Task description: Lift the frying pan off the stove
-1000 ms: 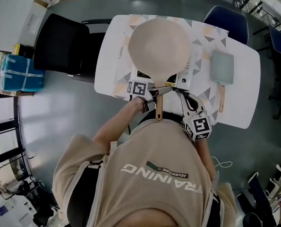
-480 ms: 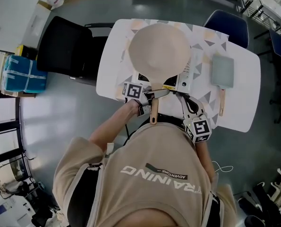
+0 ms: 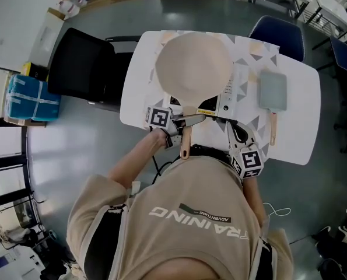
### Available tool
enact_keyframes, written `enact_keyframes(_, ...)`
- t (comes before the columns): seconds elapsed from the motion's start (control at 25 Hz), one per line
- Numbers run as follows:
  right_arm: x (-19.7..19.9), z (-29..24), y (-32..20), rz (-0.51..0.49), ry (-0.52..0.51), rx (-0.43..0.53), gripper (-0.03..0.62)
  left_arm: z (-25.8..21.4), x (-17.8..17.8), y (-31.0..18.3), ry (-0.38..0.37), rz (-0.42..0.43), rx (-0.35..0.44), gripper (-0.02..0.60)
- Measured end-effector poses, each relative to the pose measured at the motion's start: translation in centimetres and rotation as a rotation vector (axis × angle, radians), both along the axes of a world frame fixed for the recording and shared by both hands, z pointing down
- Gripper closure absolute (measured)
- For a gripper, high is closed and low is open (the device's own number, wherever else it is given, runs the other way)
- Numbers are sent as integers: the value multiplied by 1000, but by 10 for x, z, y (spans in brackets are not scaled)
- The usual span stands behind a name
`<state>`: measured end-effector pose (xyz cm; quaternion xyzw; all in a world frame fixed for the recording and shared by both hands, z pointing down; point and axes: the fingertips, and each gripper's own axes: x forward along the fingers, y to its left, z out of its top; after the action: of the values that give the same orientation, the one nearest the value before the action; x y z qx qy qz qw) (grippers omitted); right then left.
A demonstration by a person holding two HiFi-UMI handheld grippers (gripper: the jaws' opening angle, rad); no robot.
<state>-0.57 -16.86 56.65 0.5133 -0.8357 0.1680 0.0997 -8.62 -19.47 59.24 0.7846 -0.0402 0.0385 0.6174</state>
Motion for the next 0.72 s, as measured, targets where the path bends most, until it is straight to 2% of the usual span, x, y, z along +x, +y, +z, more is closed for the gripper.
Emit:
enact_keyframes(0.24,3,-12,-4,-11,-4,35,597,-20,0,-1,14,27,74,408)
enact_keyframes(0.36,8,-18,-7,-14,-2,48,597,-41,3,6,35,25,25,408)
enact_keyframes(0.56,14,-23,-8,-20,-7,54,597,-61,1,9,41,32,51,405)
enact_keyframes(0.72,12,-22,-8,-41,-9,54,597,-71,3,12,71,15,38,405)
